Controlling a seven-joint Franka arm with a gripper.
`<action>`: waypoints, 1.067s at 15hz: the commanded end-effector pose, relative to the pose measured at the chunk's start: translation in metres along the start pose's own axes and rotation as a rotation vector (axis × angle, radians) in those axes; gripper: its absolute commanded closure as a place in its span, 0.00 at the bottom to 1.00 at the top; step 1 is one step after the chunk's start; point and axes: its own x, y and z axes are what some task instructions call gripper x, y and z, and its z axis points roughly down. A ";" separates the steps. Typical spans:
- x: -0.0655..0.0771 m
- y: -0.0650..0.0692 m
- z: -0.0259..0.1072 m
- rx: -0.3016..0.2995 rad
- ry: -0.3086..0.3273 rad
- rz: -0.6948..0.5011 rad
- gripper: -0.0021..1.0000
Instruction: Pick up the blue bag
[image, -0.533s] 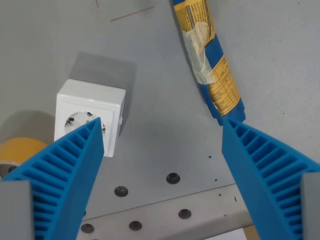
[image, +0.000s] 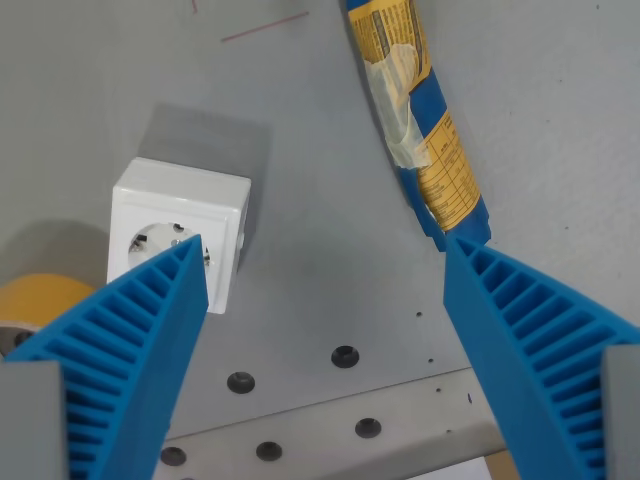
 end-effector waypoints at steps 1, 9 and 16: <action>0.002 0.004 0.005 0.008 0.021 -0.058 0.00; 0.009 0.021 0.033 0.017 0.082 -0.199 0.00; 0.012 0.040 0.064 0.016 0.121 -0.305 0.00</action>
